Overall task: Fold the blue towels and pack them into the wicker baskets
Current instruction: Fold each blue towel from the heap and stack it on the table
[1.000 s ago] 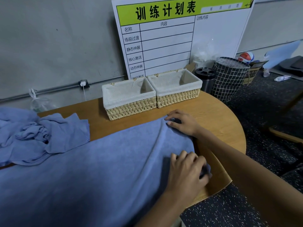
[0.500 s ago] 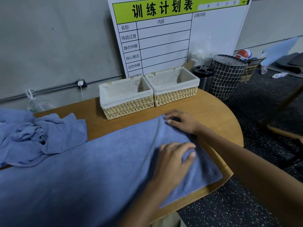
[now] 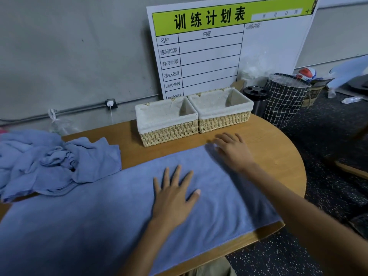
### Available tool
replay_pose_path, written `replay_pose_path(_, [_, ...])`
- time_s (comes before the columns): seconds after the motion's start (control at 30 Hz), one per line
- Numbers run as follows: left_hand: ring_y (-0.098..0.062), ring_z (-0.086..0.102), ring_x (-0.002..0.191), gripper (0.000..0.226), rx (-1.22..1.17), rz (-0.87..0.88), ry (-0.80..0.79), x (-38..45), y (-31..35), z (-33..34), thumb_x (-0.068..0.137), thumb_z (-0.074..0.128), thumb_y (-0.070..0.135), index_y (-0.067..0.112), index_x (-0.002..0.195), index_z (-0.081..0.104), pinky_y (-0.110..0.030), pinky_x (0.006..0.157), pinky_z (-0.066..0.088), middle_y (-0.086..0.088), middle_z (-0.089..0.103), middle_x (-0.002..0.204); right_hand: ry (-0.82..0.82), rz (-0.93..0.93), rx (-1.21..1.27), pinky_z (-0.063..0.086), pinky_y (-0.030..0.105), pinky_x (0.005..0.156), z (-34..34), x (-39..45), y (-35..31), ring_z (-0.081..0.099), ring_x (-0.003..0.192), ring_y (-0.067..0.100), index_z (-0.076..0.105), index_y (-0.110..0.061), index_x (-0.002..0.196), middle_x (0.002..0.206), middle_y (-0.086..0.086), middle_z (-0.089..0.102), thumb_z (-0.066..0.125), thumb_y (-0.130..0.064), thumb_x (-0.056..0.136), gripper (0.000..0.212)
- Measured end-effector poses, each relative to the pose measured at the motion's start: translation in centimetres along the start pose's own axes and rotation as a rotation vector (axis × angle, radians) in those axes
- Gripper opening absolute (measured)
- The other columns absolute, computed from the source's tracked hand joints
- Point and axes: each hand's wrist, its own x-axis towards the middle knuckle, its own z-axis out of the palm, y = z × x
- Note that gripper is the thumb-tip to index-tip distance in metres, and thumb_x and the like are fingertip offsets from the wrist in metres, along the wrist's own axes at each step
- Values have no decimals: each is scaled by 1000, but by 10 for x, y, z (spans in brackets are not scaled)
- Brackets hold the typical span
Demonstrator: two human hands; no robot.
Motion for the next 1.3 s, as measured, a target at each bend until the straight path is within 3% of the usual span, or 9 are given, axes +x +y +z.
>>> replay_pose_path(0.1, [-21, 6, 155, 79, -160, 15, 91, -5, 1, -7, 82, 8, 71, 45, 154, 27, -56, 122, 7, 11, 10, 168, 35, 18, 168, 48, 47, 94, 15, -10, -61, 62, 117, 27, 68, -23, 119, 131, 4, 65, 35, -44, 97, 45])
replay_pose_path(0.23, [-21, 4, 155, 86, -46, -87, 43, -19, -64, -16, 76, 2, 78, 48, 154, 24, -55, 121, 8, 14, 6, 168, -81, 52, 213, 45, 48, 103, 31, -25, -63, 53, 132, 24, 65, -26, 129, 142, 2, 58, 31, -52, 94, 55])
replay_pose_path(0.37, [-36, 47, 138, 78, 20, -231, 132, -68, -186, -19, 86, 20, 81, 38, 140, 56, -69, 102, 39, 2, 48, 153, -137, 62, 144, 36, 52, 111, 30, -24, -51, 42, 142, 24, 56, -30, 140, 152, -1, 47, 21, -63, 92, 68])
replay_pose_path(0.43, [-39, 56, 127, 74, 62, -332, 125, -94, -235, -22, 86, 28, 77, 34, 135, 62, -69, 93, 45, -3, 57, 145, -158, 63, 135, 34, 51, 113, 32, -23, -51, 39, 144, 23, 53, -32, 143, 154, -2, 44, 18, -66, 91, 71])
replay_pose_path(0.6, [-30, 25, 150, 92, 25, -511, 157, -139, -291, -26, 72, 12, 84, 45, 150, 39, -63, 112, 22, 8, 28, 164, -164, 99, 107, 34, 47, 112, 28, -23, -54, 38, 144, 21, 52, -34, 143, 153, -5, 46, 24, -69, 96, 64])
replay_pose_path(0.73, [-27, 29, 149, 86, -60, -469, 265, -141, -304, -31, 75, 17, 79, 42, 145, 48, -62, 111, 23, 7, 38, 159, -160, 114, 72, 38, 49, 107, 23, -28, -55, 40, 142, 21, 52, -34, 142, 151, -6, 47, 22, -70, 92, 69])
replay_pose_path(0.93, [-22, 30, 149, 73, -137, -322, 250, -135, -312, -32, 81, 24, 77, 44, 140, 52, -62, 115, 21, 15, 40, 156, -174, 138, 98, 35, 48, 111, 19, -31, -54, 39, 143, 21, 51, -34, 143, 152, -5, 46, 20, -73, 87, 75])
replay_pose_path(1.13, [-22, 29, 149, 85, 56, -265, 151, -141, -317, -24, 81, 12, 88, 45, 148, 42, -60, 113, 24, 16, 30, 161, -212, 140, 70, 33, 47, 112, 13, -37, -53, 36, 144, 21, 49, -34, 144, 153, -5, 44, 21, -71, 89, 73])
replay_pose_path(1.3, [-27, 63, 117, 61, -32, -186, 362, -119, -310, -36, 92, 35, 59, 21, 125, 70, -50, 93, 51, 2, 66, 131, -72, 56, -2, 46, 47, 88, 10, -17, -68, 62, 112, 34, 68, -24, 118, 125, 2, 66, 41, -51, 93, 46])
